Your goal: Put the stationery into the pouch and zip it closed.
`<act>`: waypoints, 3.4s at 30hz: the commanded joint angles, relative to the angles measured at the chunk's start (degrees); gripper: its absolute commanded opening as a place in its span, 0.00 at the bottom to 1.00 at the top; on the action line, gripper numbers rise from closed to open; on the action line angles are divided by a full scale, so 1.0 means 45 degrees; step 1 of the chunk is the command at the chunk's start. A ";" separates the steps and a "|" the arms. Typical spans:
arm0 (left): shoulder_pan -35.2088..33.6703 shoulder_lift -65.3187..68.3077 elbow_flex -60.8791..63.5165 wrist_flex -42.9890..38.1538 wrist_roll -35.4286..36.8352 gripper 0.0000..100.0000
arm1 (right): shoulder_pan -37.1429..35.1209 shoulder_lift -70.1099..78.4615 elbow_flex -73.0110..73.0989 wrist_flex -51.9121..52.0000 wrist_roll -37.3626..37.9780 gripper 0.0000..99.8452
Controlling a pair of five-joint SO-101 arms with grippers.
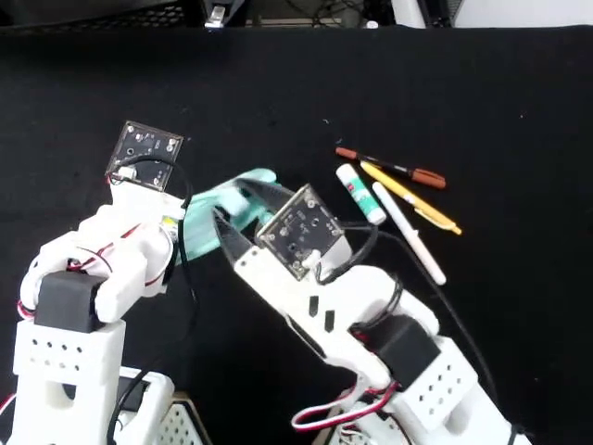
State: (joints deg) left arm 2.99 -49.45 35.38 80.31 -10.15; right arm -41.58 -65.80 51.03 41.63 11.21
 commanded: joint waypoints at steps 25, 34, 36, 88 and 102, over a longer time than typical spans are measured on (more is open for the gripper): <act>-0.0049 0.1133 0.0694 -0.0293 0.0000 0.03 | 0.9397 0.8195 -0.5363 0.4864 -0.0371 0.23; -0.0068 0.1133 0.0713 -0.0313 0.0000 0.03 | 0.9123 1.6889 -0.8977 0.2755 0.2520 0.23; -0.0068 0.1133 0.0713 -0.0332 -0.0020 0.03 | 0.8987 1.8276 -1.0208 0.3243 0.2969 0.23; -0.0068 0.1133 0.0713 -0.0332 -0.0078 0.03 | 0.6994 1.1985 -0.4718 0.4923 0.1700 0.01; -0.0068 0.1133 0.0713 -0.0332 -0.0078 0.03 | 0.6838 1.3529 -0.1827 0.4024 0.1797 0.21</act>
State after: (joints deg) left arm 2.99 -48.92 35.47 79.08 -9.89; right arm -10.11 -6.29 45.41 58.15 19.30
